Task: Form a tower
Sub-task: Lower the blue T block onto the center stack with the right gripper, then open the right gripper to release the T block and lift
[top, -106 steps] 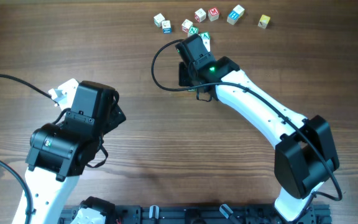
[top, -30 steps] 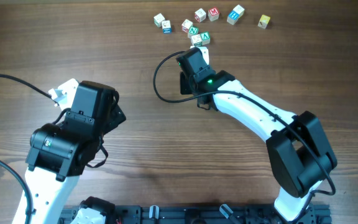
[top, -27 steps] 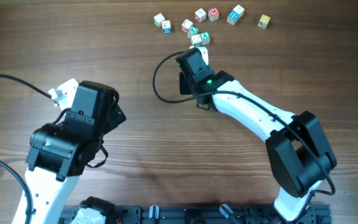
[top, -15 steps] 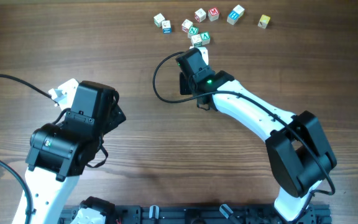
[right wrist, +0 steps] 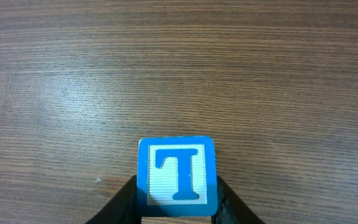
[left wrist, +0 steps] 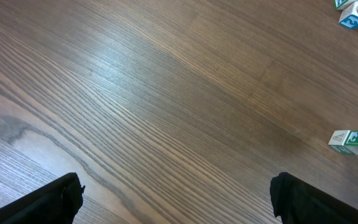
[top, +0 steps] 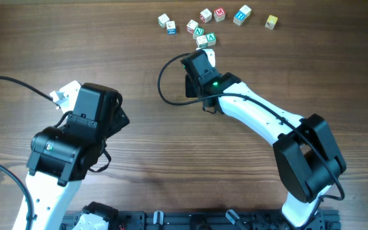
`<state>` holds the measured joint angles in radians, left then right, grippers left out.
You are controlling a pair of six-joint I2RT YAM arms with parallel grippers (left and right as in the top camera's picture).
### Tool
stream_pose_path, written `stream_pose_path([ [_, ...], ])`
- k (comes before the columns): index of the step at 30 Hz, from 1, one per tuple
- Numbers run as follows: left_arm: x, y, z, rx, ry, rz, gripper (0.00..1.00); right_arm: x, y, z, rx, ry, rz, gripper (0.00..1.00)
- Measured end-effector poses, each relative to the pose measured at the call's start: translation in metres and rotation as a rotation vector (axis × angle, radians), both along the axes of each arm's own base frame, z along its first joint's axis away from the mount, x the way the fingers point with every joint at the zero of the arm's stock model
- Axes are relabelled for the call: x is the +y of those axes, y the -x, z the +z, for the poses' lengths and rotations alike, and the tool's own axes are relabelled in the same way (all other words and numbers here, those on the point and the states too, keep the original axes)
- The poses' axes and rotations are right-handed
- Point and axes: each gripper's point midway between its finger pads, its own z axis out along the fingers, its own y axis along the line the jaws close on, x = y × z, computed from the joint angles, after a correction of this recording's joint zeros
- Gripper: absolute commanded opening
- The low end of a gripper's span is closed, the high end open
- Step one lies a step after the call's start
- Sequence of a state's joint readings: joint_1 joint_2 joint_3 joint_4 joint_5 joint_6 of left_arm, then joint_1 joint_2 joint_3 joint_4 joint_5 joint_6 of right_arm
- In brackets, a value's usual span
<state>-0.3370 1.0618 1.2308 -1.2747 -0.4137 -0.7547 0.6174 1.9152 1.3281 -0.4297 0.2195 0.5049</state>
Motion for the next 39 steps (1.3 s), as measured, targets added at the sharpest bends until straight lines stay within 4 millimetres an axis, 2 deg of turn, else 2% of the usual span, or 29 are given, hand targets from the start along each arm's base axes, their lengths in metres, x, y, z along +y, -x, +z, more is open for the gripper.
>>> stream_pose_path([
  [3, 0.0, 0.0, 0.0, 0.0, 0.0, 0.0, 1.0, 0.0, 0.0, 0.0, 0.0, 0.0, -0.004, 0.28],
  [7, 0.0, 0.0, 0.0, 0.0, 0.0, 0.0, 1.0, 0.0, 0.0, 0.0, 0.0, -0.002, -0.008, 0.46],
  [10, 0.0, 0.0, 0.0, 0.0, 0.0, 0.0, 1.0, -0.001, 0.0, 0.0, 0.003, -0.005, -0.014, 0.53],
  [15, 0.0, 0.0, 0.0, 0.0, 0.0, 0.0, 1.0, -0.001, 0.0, 0.0, 0.003, -0.007, -0.017, 0.56],
  [18, 0.0, 0.0, 0.0, 0.0, 0.0, 0.0, 1.0, 0.001, -0.001, 0.001, -0.003, -0.01, -0.015, 0.76],
  [20, 0.0, 0.0, 0.0, 0.0, 0.0, 0.0, 1.0, 0.002, -0.001, 0.001, -0.007, -0.012, -0.011, 0.99],
  [24, 0.0, 0.0, 0.0, 0.0, 0.0, 0.0, 1.0, 0.005, -0.002, 0.003, -0.016, -0.015, 0.0, 0.99],
  [30, 0.0, 0.0, 0.0, 0.0, 0.0, 0.0, 1.0, -0.001, 0.017, 0.0, 0.114, 0.034, 0.057, 1.0],
  [32, 0.0, 0.0, 0.0, 0.0, 0.0, 0.0, 1.0, -0.003, 0.018, 0.012, 0.15, 0.047, 0.072, 0.99],
  [36, 0.0, 0.0, 0.0, 0.0, 0.0, 0.0, 1.0, 0.0, 0.008, 0.049, 0.169, 0.0, 0.102, 1.0],
  [37, 0.0, 0.0, 0.0, 0.0, 0.0, 0.0, 1.0, 0.001, 0.01, 0.051, 0.192, -0.014, 0.12, 1.0],
  [38, 0.0, 0.0, 0.0, 0.0, 0.0, 0.0, 1.0, 0.0, -0.002, 0.059, 0.18, -0.034, 0.117, 0.99],
  [39, 0.0, 0.0, 0.0, 0.0, 0.0, 0.0, 1.0, -0.001, -0.002, 0.057, 0.208, -0.036, 0.123, 1.0],
])
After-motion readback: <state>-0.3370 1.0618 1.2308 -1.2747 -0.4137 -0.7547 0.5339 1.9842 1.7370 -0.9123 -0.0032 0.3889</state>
